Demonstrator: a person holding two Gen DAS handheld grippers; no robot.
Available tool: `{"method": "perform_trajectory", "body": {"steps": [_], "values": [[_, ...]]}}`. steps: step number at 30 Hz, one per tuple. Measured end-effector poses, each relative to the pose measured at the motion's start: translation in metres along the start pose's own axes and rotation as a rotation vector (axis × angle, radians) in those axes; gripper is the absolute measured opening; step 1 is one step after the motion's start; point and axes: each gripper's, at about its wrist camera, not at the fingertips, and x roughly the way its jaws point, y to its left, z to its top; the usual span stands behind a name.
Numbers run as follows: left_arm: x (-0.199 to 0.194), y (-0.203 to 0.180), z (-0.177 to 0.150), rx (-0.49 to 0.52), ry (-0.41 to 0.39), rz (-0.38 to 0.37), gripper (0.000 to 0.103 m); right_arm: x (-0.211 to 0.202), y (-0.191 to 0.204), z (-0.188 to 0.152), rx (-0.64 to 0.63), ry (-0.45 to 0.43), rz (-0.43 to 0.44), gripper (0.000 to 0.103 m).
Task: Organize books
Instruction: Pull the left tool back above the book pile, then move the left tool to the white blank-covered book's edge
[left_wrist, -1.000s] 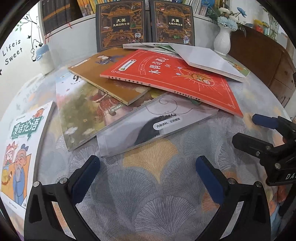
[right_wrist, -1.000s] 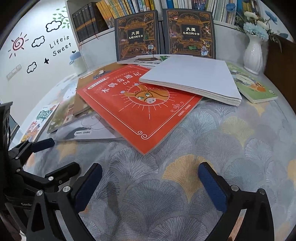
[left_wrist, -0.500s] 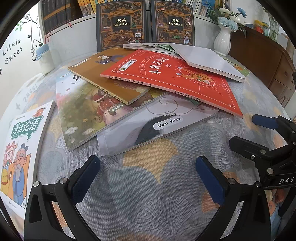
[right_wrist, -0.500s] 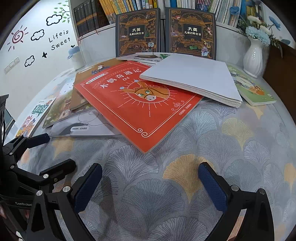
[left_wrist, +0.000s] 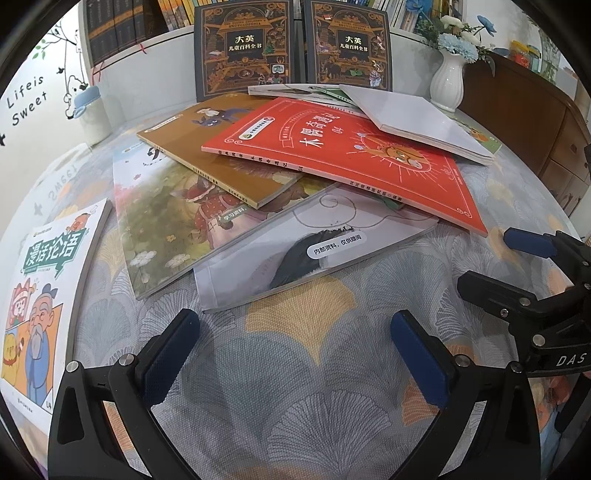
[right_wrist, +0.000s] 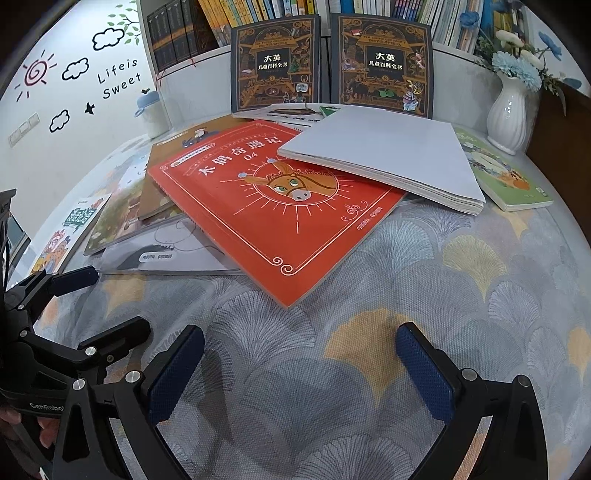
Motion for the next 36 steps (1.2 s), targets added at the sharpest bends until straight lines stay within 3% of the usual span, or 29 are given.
{"method": "perform_trajectory", "body": {"steps": [3, 6, 9, 11, 14, 15, 18, 20, 23, 26, 30, 36], "values": [[-0.001, -0.001, 0.0, 0.02, 0.012, -0.005, 0.103, 0.0, 0.001, 0.0, -0.026, 0.011, -0.001, 0.103], [-0.006, 0.0, 0.003, 0.037, 0.05, -0.022, 0.102, -0.009, -0.007, -0.001, -0.005, 0.011, 0.059, 0.103], [-0.028, 0.003, 0.02, 0.055, -0.013, -0.036, 0.102, -0.031, -0.019, 0.003, 0.012, 0.0, 0.126, 0.1], [-0.046, 0.001, 0.045, 0.084, -0.081, -0.027, 0.102, -0.049, -0.03, 0.012, 0.023, -0.034, 0.175, 0.1], [-0.058, -0.001, 0.082, 0.067, -0.14, -0.111, 0.102, -0.07, -0.066, 0.033, 0.105, -0.1, 0.263, 0.1], [-0.058, -0.002, 0.099, 0.053, -0.155, -0.162, 0.102, -0.07, -0.084, 0.043, 0.153, -0.115, 0.291, 0.1], [-0.046, -0.011, 0.135, 0.048, -0.168, -0.222, 0.102, -0.056, -0.124, 0.063, 0.29, -0.119, 0.343, 0.097], [-0.031, -0.024, 0.16, 0.075, -0.206, -0.234, 0.093, -0.043, -0.146, 0.076, 0.367, -0.115, 0.37, 0.089], [0.001, -0.049, 0.185, 0.144, -0.177, -0.183, 0.087, -0.02, -0.165, 0.098, 0.414, -0.091, 0.321, 0.088], [0.036, -0.062, 0.2, 0.145, -0.113, -0.178, 0.082, -0.005, -0.171, 0.112, 0.392, -0.064, 0.238, 0.088], [0.073, -0.067, 0.201, 0.099, -0.04, -0.181, 0.07, 0.018, -0.18, 0.129, 0.404, -0.04, 0.238, 0.087], [0.097, -0.074, 0.199, 0.122, 0.029, -0.198, 0.065, 0.046, -0.184, 0.142, 0.383, 0.007, 0.205, 0.087]]}}
